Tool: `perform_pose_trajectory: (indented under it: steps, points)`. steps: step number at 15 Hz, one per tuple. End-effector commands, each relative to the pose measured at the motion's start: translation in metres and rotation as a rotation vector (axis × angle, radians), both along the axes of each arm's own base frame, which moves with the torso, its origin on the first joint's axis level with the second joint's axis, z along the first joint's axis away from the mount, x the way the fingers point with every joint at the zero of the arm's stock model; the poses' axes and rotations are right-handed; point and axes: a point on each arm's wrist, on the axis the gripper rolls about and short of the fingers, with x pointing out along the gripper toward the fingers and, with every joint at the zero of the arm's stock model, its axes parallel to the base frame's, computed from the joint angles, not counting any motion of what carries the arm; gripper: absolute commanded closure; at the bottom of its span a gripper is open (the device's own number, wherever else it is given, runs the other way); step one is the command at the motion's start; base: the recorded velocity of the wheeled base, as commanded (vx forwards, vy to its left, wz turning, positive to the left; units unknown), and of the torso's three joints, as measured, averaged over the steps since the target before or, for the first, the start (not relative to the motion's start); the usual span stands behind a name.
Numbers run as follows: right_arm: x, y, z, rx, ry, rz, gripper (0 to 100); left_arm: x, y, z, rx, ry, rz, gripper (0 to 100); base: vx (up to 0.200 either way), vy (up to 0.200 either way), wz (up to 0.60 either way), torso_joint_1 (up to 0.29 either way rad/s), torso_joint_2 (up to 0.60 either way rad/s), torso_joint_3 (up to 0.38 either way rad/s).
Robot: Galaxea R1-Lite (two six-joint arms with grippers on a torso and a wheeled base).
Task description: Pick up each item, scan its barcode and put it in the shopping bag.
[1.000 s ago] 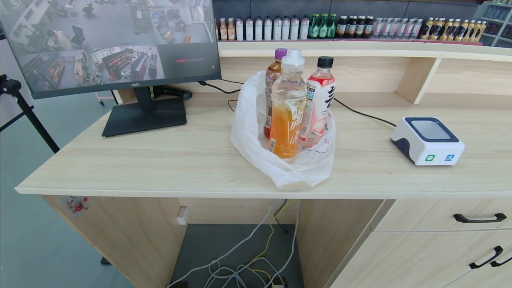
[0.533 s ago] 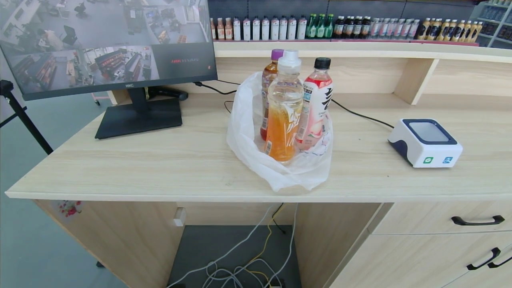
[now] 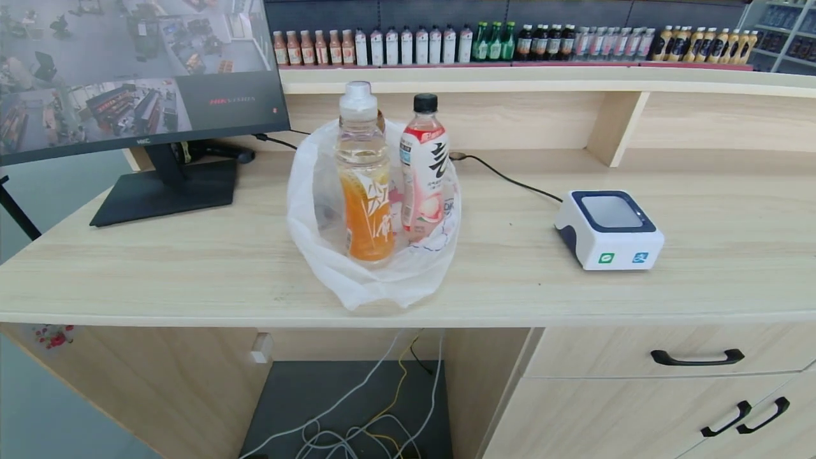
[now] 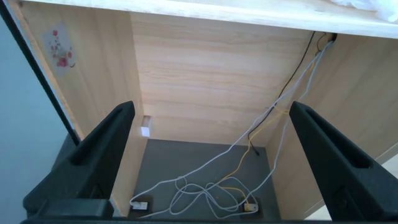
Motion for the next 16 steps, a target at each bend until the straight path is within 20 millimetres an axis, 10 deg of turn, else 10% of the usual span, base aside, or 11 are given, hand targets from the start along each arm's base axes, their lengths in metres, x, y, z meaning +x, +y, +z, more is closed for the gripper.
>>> perform_pose_trajectory:
  steps: [1,16]
  points:
    - [0.0,0.0,0.0,-0.001,0.0,0.001,0,0.0,0.0,0.0,-0.001,0.0,0.0,0,0.0,-0.2,0.0,0.002,0.0,0.002]
    - [0.0,0.0,0.0,-0.005,0.0,-0.001,0,0.0,0.0,0.0,0.01,0.0,0.0,0,0.0,-0.2,0.0,0.001,0.0,0.002]
